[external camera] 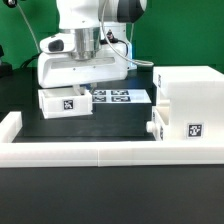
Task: Assemble drawer
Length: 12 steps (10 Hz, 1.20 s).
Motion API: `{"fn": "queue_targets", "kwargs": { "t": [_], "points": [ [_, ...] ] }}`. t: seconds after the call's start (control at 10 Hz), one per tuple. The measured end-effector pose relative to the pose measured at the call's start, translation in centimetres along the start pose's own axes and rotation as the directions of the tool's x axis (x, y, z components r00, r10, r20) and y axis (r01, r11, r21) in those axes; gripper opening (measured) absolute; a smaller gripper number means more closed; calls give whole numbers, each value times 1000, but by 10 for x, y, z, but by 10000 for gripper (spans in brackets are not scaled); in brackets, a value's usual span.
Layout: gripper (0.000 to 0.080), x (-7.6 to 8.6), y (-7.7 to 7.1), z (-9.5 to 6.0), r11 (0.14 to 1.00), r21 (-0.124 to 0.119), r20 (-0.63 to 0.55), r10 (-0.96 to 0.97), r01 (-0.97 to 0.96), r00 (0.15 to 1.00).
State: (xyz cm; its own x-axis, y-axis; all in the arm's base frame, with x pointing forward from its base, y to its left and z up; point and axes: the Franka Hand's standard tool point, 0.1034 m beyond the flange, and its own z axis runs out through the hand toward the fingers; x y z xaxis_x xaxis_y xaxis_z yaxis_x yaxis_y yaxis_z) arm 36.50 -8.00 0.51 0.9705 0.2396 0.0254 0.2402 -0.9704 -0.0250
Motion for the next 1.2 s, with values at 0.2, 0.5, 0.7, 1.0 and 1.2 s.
{"fn": "queue_targets", "kwargs": {
  "t": [0.2, 0.5, 0.7, 1.0, 1.2],
  "points": [
    [42, 3, -2, -2, 1000, 0, 1, -25, 25, 1000],
    [42, 22, -6, -24, 989, 21, 19, -146, 146, 989],
    [42, 46, -5, -37, 980, 33, 21, -197, 197, 980],
    [42, 51, -4, -38, 955, 37, 21, -296, 295, 955],
    [42, 51, -3, -38, 908, 39, 17, -417, 416, 909]
  ]
}}
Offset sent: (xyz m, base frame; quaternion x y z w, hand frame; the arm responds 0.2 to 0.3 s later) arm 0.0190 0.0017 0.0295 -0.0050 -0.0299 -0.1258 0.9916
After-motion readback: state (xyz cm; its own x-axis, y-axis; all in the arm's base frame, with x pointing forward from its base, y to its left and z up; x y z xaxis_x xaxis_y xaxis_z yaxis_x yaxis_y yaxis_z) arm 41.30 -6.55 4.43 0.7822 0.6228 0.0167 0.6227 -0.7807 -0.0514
